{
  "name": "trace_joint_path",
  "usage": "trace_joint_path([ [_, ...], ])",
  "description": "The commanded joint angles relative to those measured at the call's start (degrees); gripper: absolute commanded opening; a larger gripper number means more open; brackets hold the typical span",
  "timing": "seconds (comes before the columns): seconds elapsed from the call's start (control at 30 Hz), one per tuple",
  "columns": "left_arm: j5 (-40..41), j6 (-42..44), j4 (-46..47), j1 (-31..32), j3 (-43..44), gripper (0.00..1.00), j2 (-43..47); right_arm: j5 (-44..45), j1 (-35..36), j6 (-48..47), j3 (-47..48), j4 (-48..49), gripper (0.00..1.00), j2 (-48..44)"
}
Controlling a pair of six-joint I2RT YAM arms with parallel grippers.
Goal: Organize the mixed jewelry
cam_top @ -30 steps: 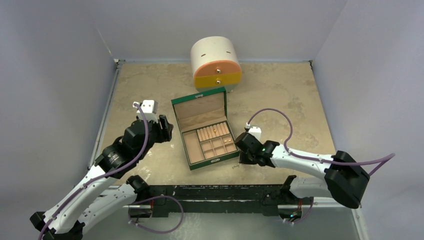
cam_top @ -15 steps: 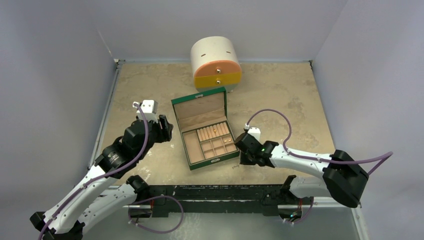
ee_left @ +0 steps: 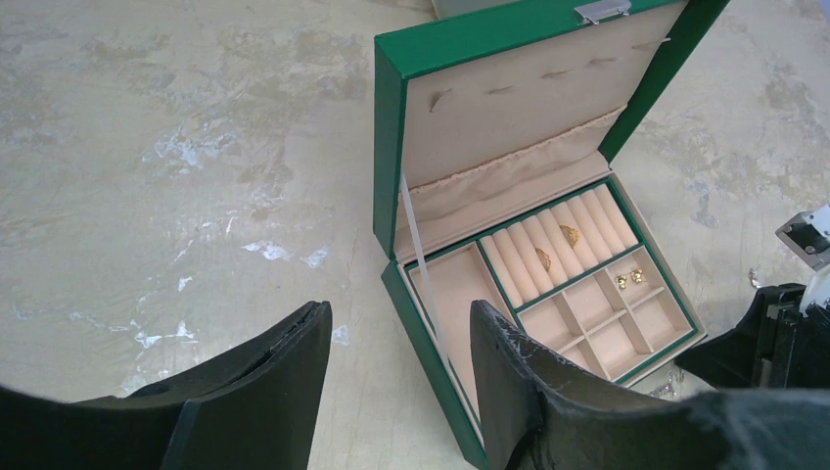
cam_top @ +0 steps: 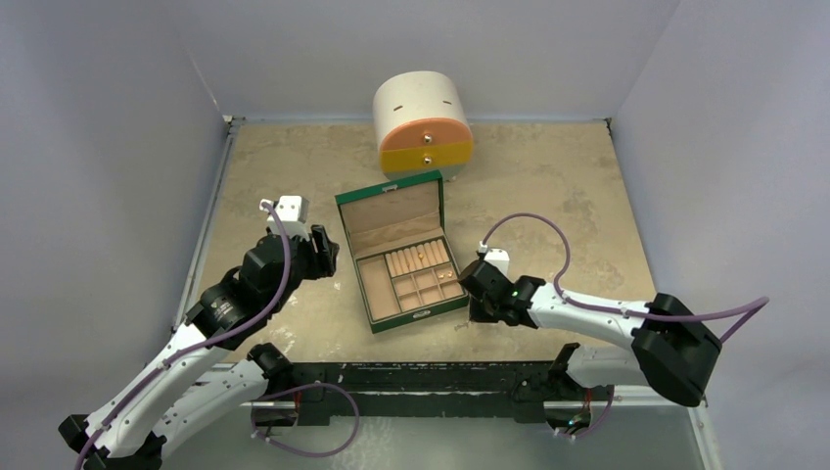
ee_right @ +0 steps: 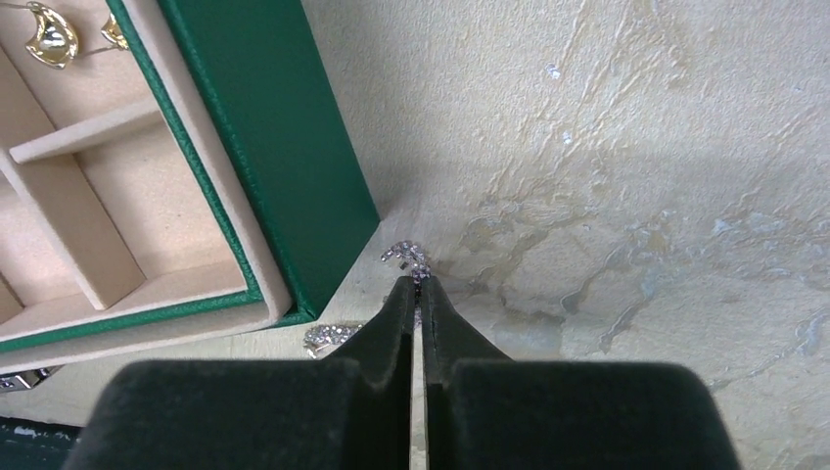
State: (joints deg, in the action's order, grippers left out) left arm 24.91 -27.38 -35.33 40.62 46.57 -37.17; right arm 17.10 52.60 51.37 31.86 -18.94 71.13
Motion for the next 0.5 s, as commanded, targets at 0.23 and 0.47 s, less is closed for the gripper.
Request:
trace_joint_path([
  [0.23,0.87,0.22,1.49,-0.2,1.25,0.54,0.09,3.97,0.38,0.85,2.98,-8.35,0.0,-5.81],
  [0.47,0.85,0.19,1.42,-0.21,1.17,0.54,0.09,7.14,0.4,-0.04,9.42,-15.18,0.0,-10.03],
])
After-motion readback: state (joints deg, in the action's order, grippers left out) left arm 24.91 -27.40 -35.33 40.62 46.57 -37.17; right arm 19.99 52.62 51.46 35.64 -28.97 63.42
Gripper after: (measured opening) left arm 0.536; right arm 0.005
